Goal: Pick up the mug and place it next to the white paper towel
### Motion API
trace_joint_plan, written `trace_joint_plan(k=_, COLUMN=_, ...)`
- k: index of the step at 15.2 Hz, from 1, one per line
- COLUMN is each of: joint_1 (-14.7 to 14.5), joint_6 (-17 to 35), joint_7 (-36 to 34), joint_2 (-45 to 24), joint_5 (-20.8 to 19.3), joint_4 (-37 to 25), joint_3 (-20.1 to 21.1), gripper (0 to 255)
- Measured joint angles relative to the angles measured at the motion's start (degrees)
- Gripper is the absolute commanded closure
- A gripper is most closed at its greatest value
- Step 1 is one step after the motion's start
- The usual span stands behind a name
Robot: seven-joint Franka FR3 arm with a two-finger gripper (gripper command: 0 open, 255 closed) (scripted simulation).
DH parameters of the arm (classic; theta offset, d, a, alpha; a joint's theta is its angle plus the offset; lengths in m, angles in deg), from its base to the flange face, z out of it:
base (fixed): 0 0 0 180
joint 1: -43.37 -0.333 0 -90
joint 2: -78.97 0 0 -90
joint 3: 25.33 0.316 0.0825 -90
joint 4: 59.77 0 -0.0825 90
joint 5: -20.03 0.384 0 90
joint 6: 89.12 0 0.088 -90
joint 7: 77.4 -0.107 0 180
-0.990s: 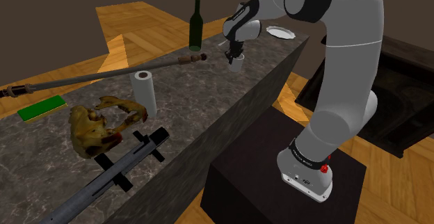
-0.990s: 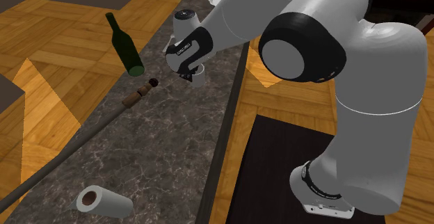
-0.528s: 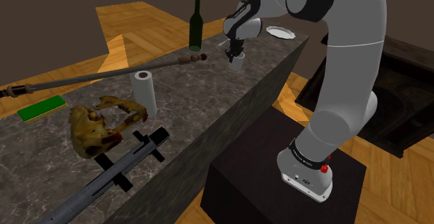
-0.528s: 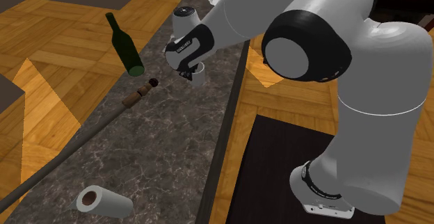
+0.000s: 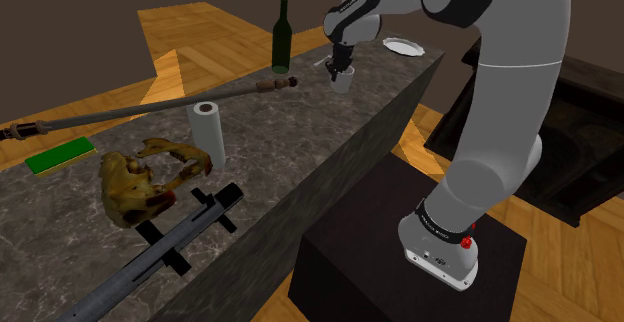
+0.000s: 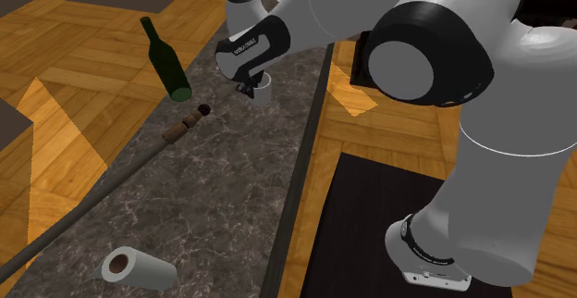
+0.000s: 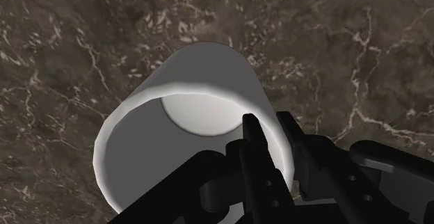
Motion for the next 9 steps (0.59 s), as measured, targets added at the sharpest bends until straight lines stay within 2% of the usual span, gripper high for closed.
trace_joint_plan(k=9, joint_1=-0.6, joint_6=-5.4, joint_7=-0.8, joint_2=3.9, joint_5=-1.6, joint_4=-1.6, joint_3=-0.9, gripper=255)
